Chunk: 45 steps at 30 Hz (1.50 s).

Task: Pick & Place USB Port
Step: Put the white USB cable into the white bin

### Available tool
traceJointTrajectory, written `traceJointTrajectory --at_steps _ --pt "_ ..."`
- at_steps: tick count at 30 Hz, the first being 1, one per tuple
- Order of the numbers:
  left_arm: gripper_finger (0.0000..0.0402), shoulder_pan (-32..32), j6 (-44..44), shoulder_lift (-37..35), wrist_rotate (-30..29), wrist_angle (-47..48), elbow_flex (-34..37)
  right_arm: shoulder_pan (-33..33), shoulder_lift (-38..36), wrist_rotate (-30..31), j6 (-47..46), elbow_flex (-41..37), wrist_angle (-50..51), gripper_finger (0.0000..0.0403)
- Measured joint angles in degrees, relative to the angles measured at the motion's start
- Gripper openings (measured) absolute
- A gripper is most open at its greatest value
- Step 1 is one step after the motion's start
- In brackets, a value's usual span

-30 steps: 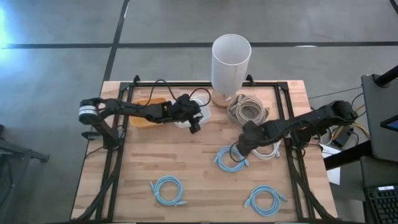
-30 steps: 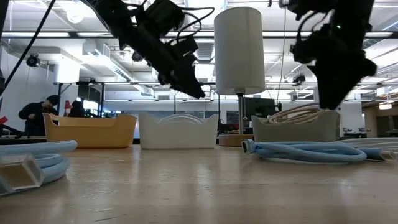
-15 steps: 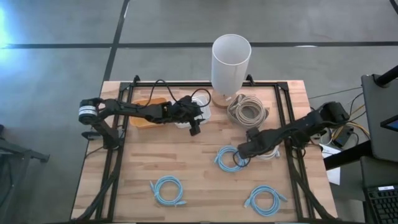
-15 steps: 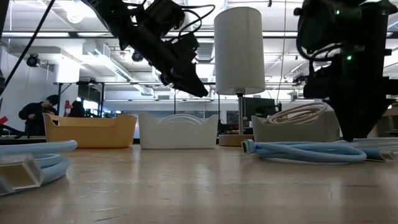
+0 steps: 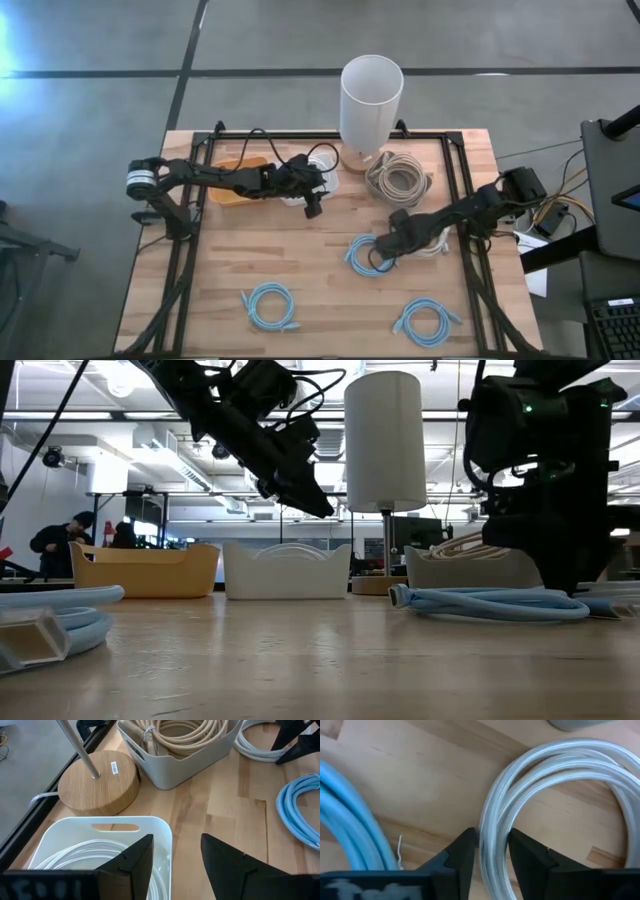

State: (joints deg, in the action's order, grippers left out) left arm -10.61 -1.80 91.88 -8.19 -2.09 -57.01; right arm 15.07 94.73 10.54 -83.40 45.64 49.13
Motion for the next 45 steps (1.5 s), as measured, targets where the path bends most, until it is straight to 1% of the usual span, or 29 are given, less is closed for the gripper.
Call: traceJointTrajectory --at_steps 3,6,8,13,16,19,24,27,29,31,33,37,40,45 --pt "0.0177 0.0 -0.4 0.0 0.0 0.0 0.0 -0.2 -0.2 -0.8 3.0 0.3 -0.3 0.0074" --pt "0.0177 0.0 -2.0 0.0 -0.2 0.0 0.1 -0.2 -2.0 -1.3 5.8 0.5 -0.5 0.0032" --pt "0.0177 0.0 -2.1 0.0 -0.5 0.0 0.1 -0.1 -3.6 -2.4 6.9 0.6 -0.2 0.0018" --pt "0.0177 0.2 -1.6 0.0 -0.6 0.0 0.1 1.2 -8.2 -2.6 8.9 2.6 -0.5 0.0016" --pt "0.0177 0.3 -1.0 0.0 -0.6 0.0 0.1 2.7 -10.5 -1.1 10.4 4.4 -0.3 0.0015" --pt "0.0177 0.3 0.6 0.0 -0.6 -0.3 0.1 4.3 -13.0 3.5 11.5 6.9 -0.5 0.0015" --pt "0.0177 0.8 2.3 0.0 0.6 -0.5 0.2 5.7 -14.7 14.1 14.1 11.5 -0.7 0.0014" --pt "0.0177 1.4 4.1 0.0 4.2 -0.9 0.1 5.5 -14.6 17.4 17.6 13.6 -0.8 0.0014" --pt "0.0177 1.5 7.8 0.0 9.1 -1.0 0.1 5.1 -13.9 19.6 19.7 14.6 -1.8 0.0014" --pt "0.0177 1.9 12.5 0.1 13.8 -1.0 0.1 4.6 -13.1 20.5 21.7 15.1 -3.6 0.0014" --pt "0.0177 2.7 15.0 0.2 16.3 -1.0 0.1 4.3 -12.1 20.6 24.8 15.2 -6.9 0.0014" --pt "0.0177 4.5 15.5 0.2 16.5 -1.1 0.2 3.9 -10.2 21.3 33.4 15.0 -14.2 0.0013" --pt "0.0177 5.8 17.5 0.2 16.4 -1.4 0.2 3.5 -9.3 21.2 37.3 14.9 -17.8 0.0013" --pt "0.0177 7.7 21.5 0.2 16.3 -1.3 0.2 3.7 -9.6 21.2 41.3 16.7 -18.3 0.0013"
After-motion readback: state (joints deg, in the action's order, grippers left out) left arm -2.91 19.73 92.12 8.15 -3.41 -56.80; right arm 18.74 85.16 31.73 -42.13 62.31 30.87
